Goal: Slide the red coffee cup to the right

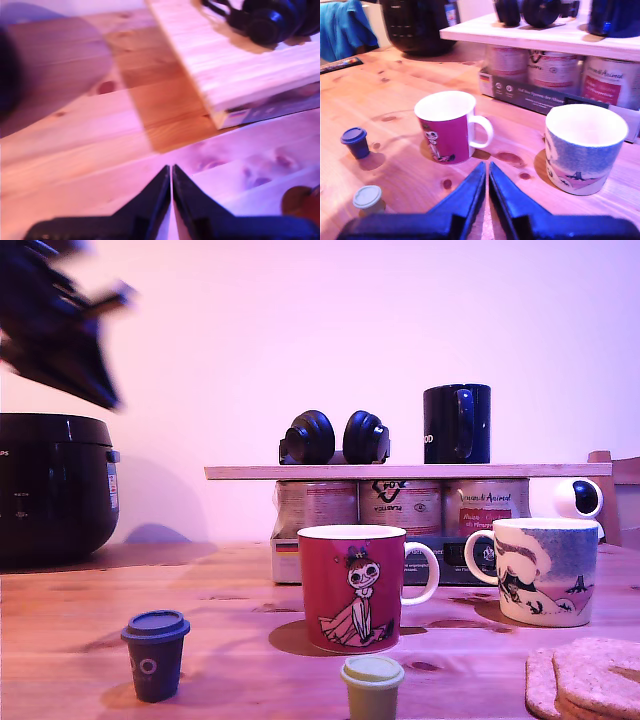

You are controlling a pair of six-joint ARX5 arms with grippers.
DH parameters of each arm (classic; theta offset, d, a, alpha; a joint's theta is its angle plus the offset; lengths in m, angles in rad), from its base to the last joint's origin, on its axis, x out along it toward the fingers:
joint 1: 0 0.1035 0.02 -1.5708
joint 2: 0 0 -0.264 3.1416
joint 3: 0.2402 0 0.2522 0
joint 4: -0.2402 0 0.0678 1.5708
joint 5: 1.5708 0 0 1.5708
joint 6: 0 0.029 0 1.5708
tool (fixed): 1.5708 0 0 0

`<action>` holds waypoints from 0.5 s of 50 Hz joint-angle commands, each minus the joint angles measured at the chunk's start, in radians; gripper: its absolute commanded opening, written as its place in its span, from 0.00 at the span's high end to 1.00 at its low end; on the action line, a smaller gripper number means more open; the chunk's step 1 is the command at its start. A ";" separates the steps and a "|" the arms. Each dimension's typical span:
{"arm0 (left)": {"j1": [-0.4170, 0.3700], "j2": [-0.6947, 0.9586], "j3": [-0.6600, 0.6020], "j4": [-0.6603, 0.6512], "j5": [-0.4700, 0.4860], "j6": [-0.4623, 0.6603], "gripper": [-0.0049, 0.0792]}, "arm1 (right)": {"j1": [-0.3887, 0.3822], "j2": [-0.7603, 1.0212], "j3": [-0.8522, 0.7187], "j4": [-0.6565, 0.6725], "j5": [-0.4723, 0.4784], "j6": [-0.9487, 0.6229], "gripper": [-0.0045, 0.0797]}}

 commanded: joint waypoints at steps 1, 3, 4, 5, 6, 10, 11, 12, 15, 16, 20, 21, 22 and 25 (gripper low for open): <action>0.018 -0.042 -0.068 0.033 0.006 0.008 0.96 | 0.003 -0.006 0.007 0.000 0.003 -0.004 0.96; 0.026 -0.072 -0.098 0.050 0.008 0.008 0.96 | 0.003 -0.006 0.007 0.000 0.003 -0.004 0.96; 0.030 -0.089 -0.114 0.060 0.008 0.008 0.96 | 0.003 -0.006 0.007 0.000 0.003 -0.004 0.96; 0.033 -0.105 -0.132 0.069 0.008 0.008 0.96 | 0.003 -0.006 0.007 0.000 0.003 -0.004 0.96; 0.036 -0.122 -0.147 0.079 0.008 0.007 0.96 | 0.003 -0.006 0.007 0.000 0.003 -0.003 0.96; 0.043 -0.187 -0.208 0.119 0.008 0.007 0.96 | 0.003 -0.006 0.007 0.000 0.003 -0.003 0.96; 0.043 -0.204 -0.222 0.128 0.008 0.007 0.96 | 0.003 -0.006 0.007 0.000 0.003 -0.003 0.96; 0.043 -0.218 -0.235 0.135 0.007 0.007 0.96 | 0.003 -0.006 0.007 0.000 0.003 -0.003 0.96; 0.042 -0.264 -0.269 0.151 0.007 0.007 0.96 | 0.003 -0.006 0.007 0.000 0.003 -0.003 0.96; 0.042 -0.280 -0.280 0.156 0.008 0.007 0.96 | 0.003 -0.006 0.007 0.000 0.003 -0.003 0.96; 0.042 -0.339 -0.317 0.161 0.008 0.007 0.96 | 0.003 -0.006 0.007 -0.005 0.003 -0.003 0.96; 0.042 -0.353 -0.325 0.161 0.008 0.007 0.96 | 0.003 -0.006 0.007 -0.008 0.003 -0.003 0.96; 0.042 -0.369 -0.336 0.163 0.008 0.007 0.96 | 0.003 -0.006 0.007 -0.011 0.003 -0.003 0.96; 0.042 -0.415 -0.367 0.175 0.007 0.007 0.96 | 0.003 -0.006 0.007 -0.021 0.003 -0.003 0.96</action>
